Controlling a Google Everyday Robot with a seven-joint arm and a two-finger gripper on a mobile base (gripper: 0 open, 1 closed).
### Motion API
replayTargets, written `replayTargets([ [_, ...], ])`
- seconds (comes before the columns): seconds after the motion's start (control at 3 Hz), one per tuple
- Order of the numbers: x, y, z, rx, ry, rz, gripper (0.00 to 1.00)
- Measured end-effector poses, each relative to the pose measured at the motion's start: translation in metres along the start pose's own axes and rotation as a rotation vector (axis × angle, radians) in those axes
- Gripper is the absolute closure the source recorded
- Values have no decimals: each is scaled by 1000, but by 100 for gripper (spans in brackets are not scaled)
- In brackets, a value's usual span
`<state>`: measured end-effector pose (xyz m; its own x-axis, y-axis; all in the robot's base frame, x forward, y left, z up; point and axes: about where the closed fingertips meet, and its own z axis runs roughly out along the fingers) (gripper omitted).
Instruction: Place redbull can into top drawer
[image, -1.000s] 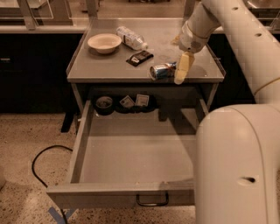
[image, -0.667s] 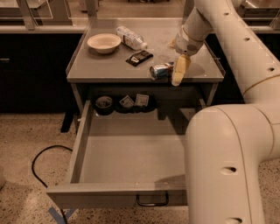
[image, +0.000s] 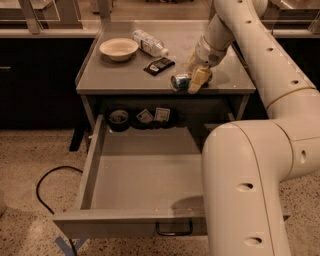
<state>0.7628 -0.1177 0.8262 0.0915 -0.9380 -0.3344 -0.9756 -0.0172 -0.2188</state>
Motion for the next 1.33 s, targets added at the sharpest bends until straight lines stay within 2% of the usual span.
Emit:
replayTargets([
  [0.33,0,0,0,0,0,0,64],
  [0.67,-5,4,-13,38,-15,2,88],
  [1.0,5,15,-80,206,-49,81,100],
  [1.33,-3,47,-167,401,-117,162,100],
])
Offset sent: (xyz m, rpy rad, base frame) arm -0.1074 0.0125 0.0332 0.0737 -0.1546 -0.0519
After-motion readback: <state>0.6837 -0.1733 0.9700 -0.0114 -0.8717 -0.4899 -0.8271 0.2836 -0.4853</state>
